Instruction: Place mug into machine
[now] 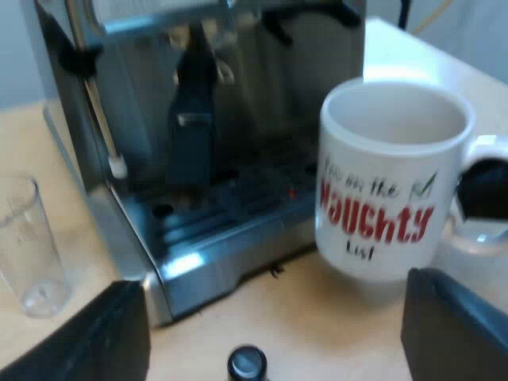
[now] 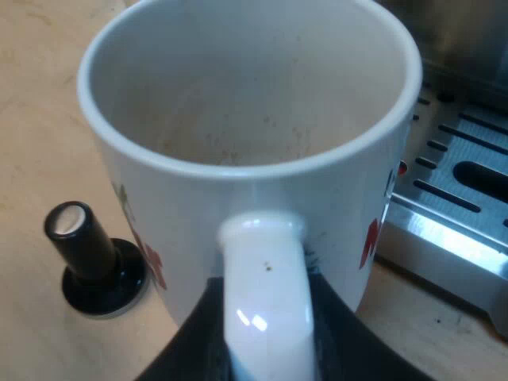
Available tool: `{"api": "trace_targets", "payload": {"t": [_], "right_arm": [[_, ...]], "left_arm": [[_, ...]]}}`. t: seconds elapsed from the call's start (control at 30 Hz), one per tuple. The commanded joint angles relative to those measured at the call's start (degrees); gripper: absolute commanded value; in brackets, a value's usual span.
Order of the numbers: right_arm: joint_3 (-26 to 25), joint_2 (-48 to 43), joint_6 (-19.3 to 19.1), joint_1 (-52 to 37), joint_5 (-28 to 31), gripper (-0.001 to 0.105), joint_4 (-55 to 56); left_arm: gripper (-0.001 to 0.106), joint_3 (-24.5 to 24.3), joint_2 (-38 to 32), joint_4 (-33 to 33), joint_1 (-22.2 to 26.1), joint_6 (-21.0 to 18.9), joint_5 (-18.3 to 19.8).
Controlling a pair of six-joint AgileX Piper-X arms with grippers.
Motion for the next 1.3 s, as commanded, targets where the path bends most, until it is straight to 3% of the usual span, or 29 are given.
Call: {"api": "trace_targets", "payload": {"t": [0.03,0.17,0.27,0.4,0.47,0.6,0.9,1.3], "right_arm": [[-2.4,1.6,-0.5,-0.3,2.1,0.000,-4.0],[-3.9,4.8,-0.5,-0.3,2.3,0.000,-5.4],[-5.2,7.1,-0.5,-0.3,3.4,0.000,-5.4],[-6.5,9.8,-0.5,-0.3,3.4,0.000,-7.5],[-6.8,10.9,0.3,-0.7,4.9,0.000,-8.8],[-7.8,12.8,4.3,-2.8,5.1,0.000,-11.1],[-11.3,17.1,4.3,-4.9,4.4,0.000,-11.3],[-11.9,20.8,4.3,-4.9,4.6,0.000,-12.3]], "left_arm": [[0.067,1.2,0.6,-2.0,0.6,0.2,-0.6],[0.064,2.5,1.9,-4.1,3.7,0.2,3.5],[0.064,2.5,3.3,-5.4,7.6,0.2,8.1],[0.064,2.5,5.3,-5.6,13.4,1.2,17.1],[0.064,2.5,6.0,-5.8,15.7,1.5,19.0],[0.064,2.5,6.7,-5.8,15.8,1.9,19.0],[0.064,2.5,6.7,-5.8,14.5,3.1,19.0],[0.064,3.6,6.7,-7.6,14.5,3.1,19.2]]}}
